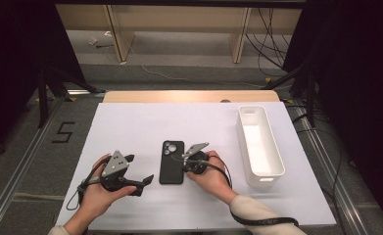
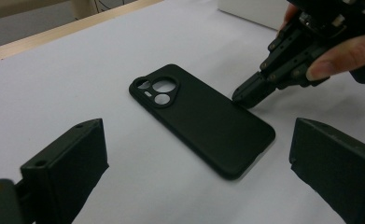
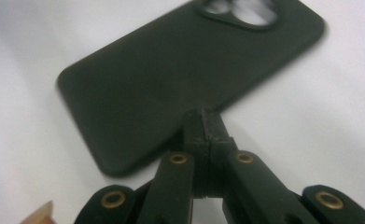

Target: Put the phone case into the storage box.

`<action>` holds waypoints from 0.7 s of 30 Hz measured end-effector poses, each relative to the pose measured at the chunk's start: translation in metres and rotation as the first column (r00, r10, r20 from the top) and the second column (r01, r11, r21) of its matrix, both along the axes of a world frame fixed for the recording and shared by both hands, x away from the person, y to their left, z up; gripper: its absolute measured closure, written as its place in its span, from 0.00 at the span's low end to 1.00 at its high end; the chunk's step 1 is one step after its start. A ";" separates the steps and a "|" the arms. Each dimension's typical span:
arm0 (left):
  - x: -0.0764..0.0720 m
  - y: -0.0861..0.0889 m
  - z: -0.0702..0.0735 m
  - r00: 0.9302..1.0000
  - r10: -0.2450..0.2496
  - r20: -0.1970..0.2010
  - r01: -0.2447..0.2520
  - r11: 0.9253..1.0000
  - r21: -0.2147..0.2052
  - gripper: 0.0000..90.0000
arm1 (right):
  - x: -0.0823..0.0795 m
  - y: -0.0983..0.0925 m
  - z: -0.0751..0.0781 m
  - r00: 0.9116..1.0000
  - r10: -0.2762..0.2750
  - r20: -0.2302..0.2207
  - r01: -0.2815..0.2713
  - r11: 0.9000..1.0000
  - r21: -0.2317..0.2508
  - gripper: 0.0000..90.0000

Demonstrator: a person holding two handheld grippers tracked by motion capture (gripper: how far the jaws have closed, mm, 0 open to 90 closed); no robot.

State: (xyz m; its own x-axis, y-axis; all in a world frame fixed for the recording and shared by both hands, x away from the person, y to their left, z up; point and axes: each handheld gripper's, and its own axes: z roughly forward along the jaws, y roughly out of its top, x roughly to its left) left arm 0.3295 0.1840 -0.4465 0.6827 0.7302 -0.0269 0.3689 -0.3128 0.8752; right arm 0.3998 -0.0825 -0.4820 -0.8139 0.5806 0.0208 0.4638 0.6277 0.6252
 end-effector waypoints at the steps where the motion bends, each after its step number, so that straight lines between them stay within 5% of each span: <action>1: 0.000 0.000 0.000 1.000 0.000 0.000 0.000 1.000 0.001 0.04 | -0.003 0.004 0.000 1.000 0.010 -0.004 -0.010 1.000 0.009 1.00; 13: 0.000 0.000 0.000 1.000 0.001 -0.003 -0.001 1.000 -0.005 0.06 | -0.015 0.033 -0.006 0.995 0.095 0.014 -0.096 0.993 0.069 1.00; 21: 0.000 0.000 0.000 1.000 0.002 -0.002 -0.002 1.000 -0.006 0.06 | -0.014 0.032 -0.006 0.995 0.098 0.020 -0.100 0.987 0.126 1.00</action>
State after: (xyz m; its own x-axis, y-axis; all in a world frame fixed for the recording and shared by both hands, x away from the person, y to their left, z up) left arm 0.3294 0.1843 -0.4464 0.6815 0.7311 -0.0323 0.3712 -0.3073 0.8762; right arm 0.3856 -0.0500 -0.4876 -0.8680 0.4905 0.0773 0.3940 0.5856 0.7084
